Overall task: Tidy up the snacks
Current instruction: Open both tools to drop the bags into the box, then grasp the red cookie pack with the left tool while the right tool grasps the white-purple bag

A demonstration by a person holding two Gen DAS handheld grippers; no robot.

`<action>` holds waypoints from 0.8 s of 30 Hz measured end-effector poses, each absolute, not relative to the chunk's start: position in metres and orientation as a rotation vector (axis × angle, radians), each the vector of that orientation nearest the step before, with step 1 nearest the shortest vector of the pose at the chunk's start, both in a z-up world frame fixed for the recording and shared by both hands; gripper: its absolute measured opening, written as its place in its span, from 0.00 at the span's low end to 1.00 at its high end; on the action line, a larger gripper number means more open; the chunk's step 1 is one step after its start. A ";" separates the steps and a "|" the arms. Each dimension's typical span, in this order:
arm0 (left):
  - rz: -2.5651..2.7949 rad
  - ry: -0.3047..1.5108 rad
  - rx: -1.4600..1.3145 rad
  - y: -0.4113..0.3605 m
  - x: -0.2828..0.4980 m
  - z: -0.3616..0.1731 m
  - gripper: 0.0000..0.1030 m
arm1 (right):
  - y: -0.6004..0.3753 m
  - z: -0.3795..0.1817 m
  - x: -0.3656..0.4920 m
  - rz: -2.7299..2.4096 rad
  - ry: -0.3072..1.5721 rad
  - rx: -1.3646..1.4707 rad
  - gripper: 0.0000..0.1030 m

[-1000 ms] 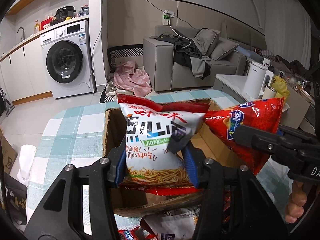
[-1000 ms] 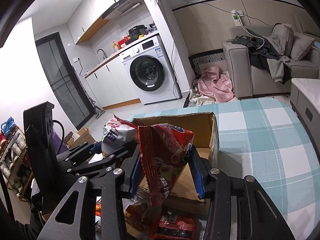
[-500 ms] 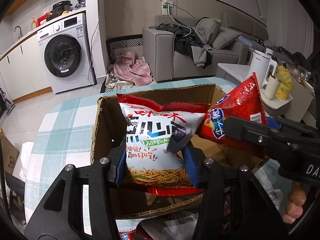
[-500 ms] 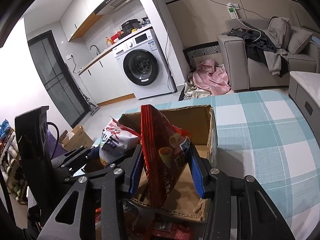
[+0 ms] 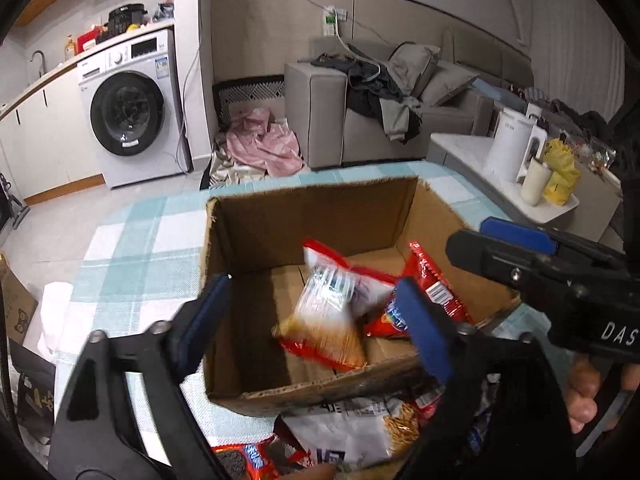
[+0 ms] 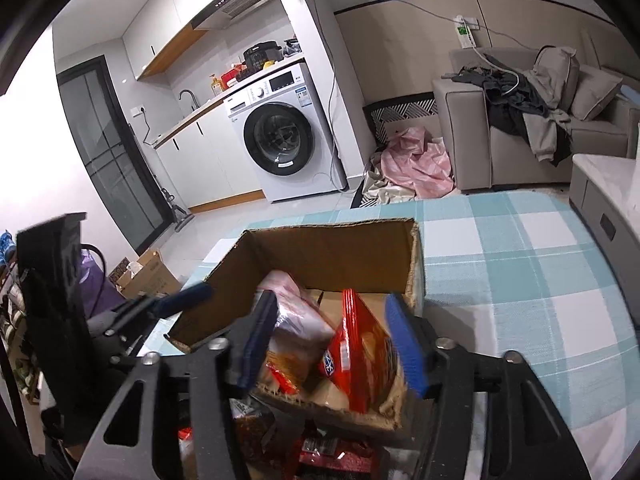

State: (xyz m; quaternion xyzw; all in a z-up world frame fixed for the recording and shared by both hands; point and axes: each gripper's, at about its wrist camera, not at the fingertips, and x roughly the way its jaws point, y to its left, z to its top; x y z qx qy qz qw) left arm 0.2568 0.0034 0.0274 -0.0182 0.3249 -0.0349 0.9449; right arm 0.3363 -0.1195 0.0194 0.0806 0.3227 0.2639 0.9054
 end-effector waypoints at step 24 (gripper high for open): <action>-0.038 0.634 -0.045 0.024 0.124 0.064 0.99 | -0.157 0.032 0.257 0.528 0.680 0.063 1.00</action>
